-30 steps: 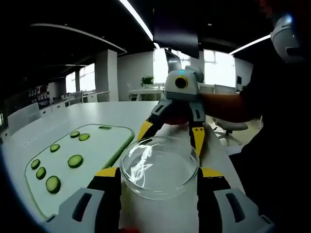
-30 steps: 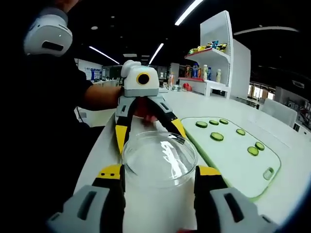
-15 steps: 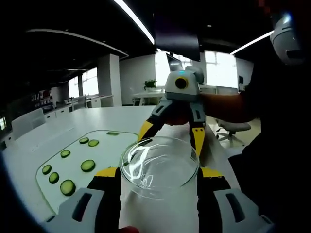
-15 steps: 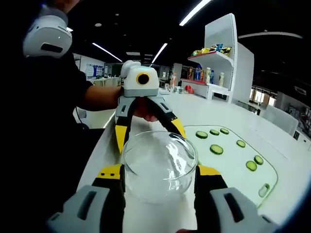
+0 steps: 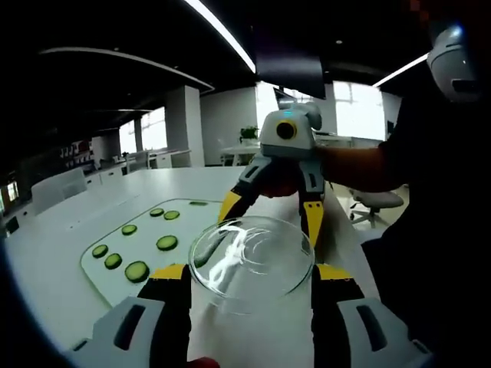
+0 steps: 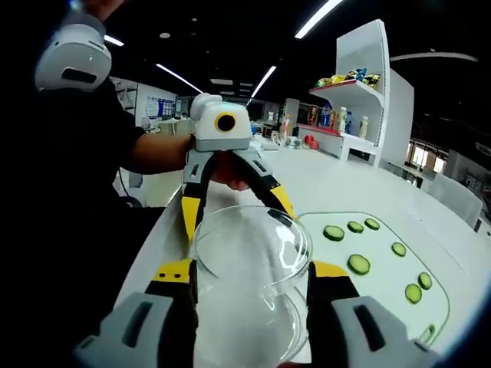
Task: Open the petri dish lid, add cucumber slices into the petri dish, and close the lid
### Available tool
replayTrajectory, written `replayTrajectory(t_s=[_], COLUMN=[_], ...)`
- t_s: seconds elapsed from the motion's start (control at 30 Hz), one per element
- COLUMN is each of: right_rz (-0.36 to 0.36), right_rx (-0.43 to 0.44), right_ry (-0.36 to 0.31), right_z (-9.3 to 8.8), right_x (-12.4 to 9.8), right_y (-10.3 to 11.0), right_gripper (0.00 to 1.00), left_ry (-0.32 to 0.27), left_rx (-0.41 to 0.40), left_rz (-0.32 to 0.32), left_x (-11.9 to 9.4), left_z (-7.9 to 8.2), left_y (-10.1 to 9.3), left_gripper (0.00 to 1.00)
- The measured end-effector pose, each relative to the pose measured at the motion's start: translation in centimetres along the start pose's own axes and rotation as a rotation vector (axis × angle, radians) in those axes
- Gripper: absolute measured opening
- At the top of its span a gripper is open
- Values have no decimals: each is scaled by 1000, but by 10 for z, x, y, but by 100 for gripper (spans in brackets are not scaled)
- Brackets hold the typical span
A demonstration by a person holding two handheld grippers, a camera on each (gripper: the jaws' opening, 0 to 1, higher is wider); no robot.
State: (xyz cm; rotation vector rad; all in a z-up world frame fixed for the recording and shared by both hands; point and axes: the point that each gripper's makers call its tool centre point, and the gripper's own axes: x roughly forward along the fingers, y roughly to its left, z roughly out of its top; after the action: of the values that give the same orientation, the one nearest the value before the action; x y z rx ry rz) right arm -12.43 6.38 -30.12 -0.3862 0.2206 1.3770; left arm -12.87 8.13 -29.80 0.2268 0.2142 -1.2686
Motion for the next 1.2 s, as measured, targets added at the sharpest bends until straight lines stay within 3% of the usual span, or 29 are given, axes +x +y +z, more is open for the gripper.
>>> replayTrajectory(t_s=[0.47,0.77,1.2], right_rz=[55,73,83], right_rx=[-12,-16,-10], right_ry=[17,73,110], right_z=[8,0,-9], right_x=[39,53,58], right_y=[7,9,14], right_gripper=[57,57,56], left_ry=[22,43,77], left_rx=[-11,-21,-37], left_rz=[54,65,59], left_x=[-38,-43,-41], left_z=[-17,-32,-42], left_y=[12,13,10], left_gripper=[63,63,63])
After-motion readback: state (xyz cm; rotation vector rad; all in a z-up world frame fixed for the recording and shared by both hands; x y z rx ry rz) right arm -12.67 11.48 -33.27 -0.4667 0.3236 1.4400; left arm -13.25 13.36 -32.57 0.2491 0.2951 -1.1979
